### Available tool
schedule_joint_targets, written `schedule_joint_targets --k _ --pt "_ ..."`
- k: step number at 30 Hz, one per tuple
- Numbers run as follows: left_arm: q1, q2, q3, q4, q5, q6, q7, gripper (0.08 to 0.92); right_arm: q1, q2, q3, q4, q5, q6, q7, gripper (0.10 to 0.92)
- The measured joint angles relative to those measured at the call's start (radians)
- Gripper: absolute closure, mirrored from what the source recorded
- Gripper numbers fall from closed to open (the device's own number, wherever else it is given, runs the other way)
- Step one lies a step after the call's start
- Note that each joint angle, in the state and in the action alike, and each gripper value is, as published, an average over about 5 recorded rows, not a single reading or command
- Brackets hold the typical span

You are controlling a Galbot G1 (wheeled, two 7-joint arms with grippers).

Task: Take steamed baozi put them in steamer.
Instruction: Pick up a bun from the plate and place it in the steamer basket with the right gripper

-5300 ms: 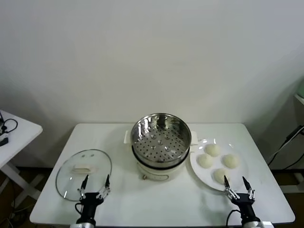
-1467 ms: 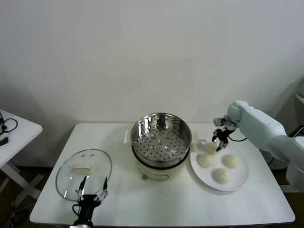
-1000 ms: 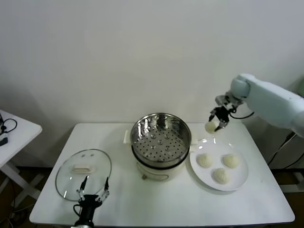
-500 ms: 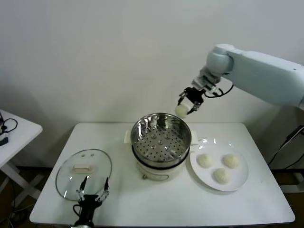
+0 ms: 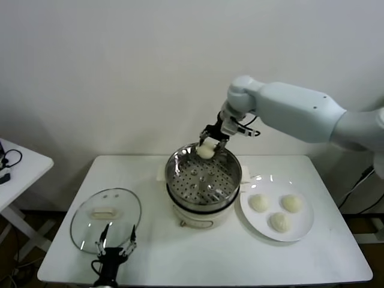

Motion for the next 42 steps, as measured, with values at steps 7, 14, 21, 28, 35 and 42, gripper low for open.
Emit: schedule_joint_targets --k 7,14,21,28,35,42 --pt "-0.006 0.000 -0.002 0.008 0.000 0.000 0.000 0.177 -0.052 0.052 0.014 -0.082 -0.061 0.077 0.017 0.440" --pt "-0.009 0.000 -0.002 0.016 0.000 -0.003 0.000 0.177 -0.079 0.081 0.024 -0.146 -0.099 0.119 0.021 0.440" --pt "-0.013 0.000 -0.001 0.020 0.000 -0.004 0.000 0.177 -0.103 0.108 0.038 -0.199 -0.122 0.123 0.034 0.426" --pt "-0.012 0.002 -0.001 0.019 0.000 -0.004 0.000 0.177 -0.115 0.129 0.047 -0.239 -0.125 0.122 0.035 0.316" --pt "-0.011 0.002 0.002 0.016 0.002 -0.004 0.000 0.177 -0.105 0.125 0.042 -0.244 -0.088 0.122 0.019 0.206" --pt "-0.009 0.001 0.004 0.008 0.007 -0.002 0.000 0.177 -0.008 0.077 -0.063 -0.197 0.112 0.122 -0.049 0.202"
